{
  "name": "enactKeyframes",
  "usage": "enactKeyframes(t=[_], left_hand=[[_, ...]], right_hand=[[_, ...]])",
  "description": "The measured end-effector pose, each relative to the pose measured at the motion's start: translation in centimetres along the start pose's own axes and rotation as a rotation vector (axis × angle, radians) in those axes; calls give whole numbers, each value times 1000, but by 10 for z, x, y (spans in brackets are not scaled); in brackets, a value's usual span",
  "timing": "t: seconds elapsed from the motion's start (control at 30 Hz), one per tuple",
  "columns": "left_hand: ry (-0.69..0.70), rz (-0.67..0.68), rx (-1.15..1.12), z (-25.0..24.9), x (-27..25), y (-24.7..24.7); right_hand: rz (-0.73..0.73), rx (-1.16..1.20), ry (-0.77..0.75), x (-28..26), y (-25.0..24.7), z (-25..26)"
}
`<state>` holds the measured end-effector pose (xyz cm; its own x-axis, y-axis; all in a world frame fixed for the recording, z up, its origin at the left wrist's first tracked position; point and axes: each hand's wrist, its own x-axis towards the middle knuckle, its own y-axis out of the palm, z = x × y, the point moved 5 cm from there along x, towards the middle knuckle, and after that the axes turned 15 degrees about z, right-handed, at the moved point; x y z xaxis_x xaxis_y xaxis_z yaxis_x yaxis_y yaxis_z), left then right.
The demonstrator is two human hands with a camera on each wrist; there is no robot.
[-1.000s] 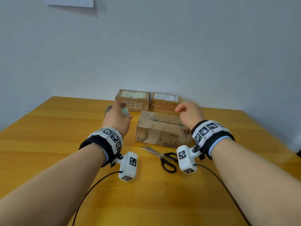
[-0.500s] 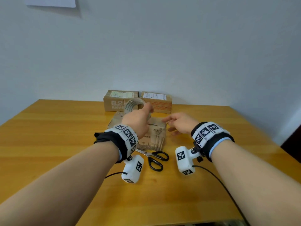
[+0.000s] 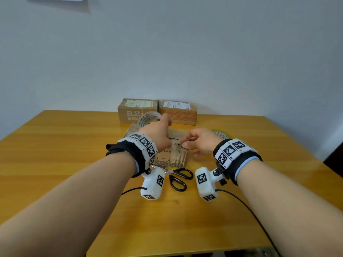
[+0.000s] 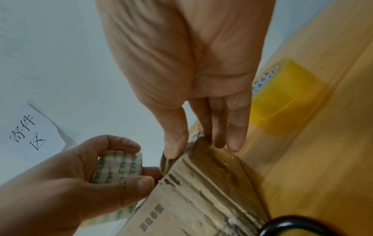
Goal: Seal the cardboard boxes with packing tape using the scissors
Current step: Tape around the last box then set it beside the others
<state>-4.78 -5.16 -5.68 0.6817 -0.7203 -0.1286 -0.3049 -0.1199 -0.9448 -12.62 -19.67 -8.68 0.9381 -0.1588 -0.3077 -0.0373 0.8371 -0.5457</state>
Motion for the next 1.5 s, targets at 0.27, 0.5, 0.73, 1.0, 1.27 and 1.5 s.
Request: enactKeyframes(t=[0.27,0.5,0.73,1.0,1.27,1.5], left_hand=[[14,-37,75,-4,-1,7],[18,21,150,-8,2,7],[29,55,228,-14,-1,9],[76,68,135,-4,-8,6],[84,-366,-235,22,-50,-34],[-163,-95,-466,42,-62,3]], right_hand=[[-55,73,109,11,7,-5],[-1,159,173,17,17,-6],[-12,151,158,15,20,-7],[-28,254,150,-2,22,-5],[-182,-313,68,-6,-5,22],[-2,-404,64,9,13,21]])
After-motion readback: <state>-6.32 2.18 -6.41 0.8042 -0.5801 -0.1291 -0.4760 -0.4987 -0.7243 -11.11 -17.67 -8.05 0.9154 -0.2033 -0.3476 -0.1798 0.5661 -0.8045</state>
